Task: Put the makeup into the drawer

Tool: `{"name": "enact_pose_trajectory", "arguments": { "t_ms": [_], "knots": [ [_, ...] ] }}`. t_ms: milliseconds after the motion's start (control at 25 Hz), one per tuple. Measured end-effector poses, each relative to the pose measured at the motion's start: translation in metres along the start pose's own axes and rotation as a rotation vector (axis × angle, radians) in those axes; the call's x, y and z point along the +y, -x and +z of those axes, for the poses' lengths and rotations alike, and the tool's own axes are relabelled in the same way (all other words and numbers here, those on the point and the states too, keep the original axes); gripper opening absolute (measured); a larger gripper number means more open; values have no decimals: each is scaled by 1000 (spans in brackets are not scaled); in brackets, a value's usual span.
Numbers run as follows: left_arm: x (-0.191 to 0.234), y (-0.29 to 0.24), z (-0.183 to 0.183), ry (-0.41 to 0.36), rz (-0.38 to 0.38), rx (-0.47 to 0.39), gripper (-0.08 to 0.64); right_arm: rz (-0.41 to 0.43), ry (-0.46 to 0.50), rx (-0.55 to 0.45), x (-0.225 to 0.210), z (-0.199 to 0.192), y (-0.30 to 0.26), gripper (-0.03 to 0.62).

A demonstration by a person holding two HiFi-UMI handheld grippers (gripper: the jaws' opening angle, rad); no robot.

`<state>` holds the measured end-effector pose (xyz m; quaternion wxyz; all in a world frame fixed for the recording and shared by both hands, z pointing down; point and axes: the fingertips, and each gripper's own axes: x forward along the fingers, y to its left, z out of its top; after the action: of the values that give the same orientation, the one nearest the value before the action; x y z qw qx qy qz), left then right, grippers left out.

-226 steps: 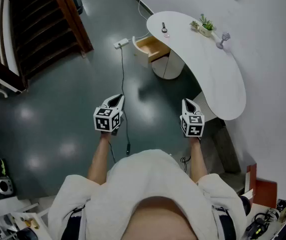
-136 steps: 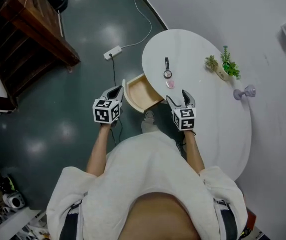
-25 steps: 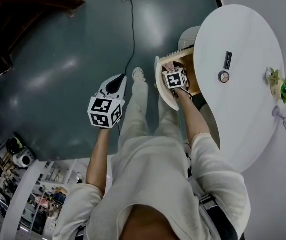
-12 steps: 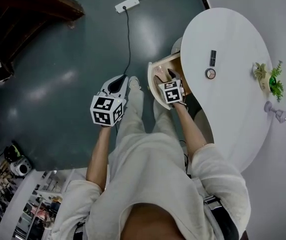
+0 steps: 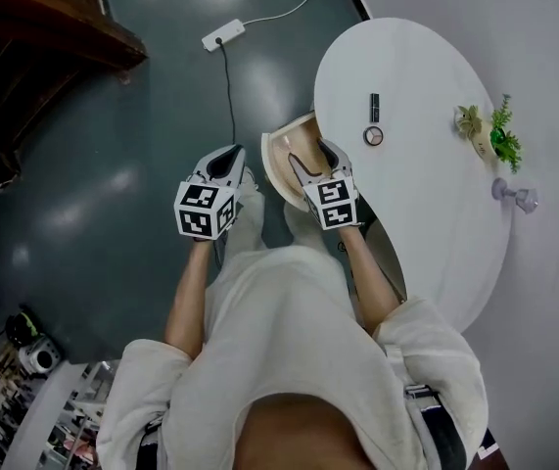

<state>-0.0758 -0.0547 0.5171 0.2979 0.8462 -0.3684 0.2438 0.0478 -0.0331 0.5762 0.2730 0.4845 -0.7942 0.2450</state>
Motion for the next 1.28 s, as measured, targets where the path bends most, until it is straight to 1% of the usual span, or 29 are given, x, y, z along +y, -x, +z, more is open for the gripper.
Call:
{"name": "enact_pose_trajectory", "arguments": {
  "t_ms": [160, 240, 400, 560, 760, 960, 1080, 1160, 1280],
  "knots": [
    [-15, -4, 10, -21, -19, -11, 12, -80, -20, -40, -31, 13, 31, 275],
    [-23, -9, 14, -31, -32, -15, 12, -136, -30, -55, -53, 17, 43, 273],
    [-39, -19, 23, -64, -65, -13, 12, -230, -68, -44, -93, 9, 64, 273],
    [-56, -30, 34, -94, -97, -12, 12, -288, -85, -27, -126, -1, 78, 272],
    [-76, -45, 45, -125, -128, -9, 12, -303, -115, 27, -155, -22, 79, 273],
    [-84, -50, 47, -132, -130, -1, 12, -255, -140, 128, -168, -52, 59, 273],
    [-84, -51, 47, -125, -124, -2, 12, -236, -166, 170, -175, -62, 47, 272],
    [-83, -51, 46, -119, -117, -4, 12, -238, -179, 189, -180, -70, 41, 256],
    [-83, -51, 44, -109, -112, -4, 12, -238, -175, 189, -181, -73, 39, 213]
  ]
}}
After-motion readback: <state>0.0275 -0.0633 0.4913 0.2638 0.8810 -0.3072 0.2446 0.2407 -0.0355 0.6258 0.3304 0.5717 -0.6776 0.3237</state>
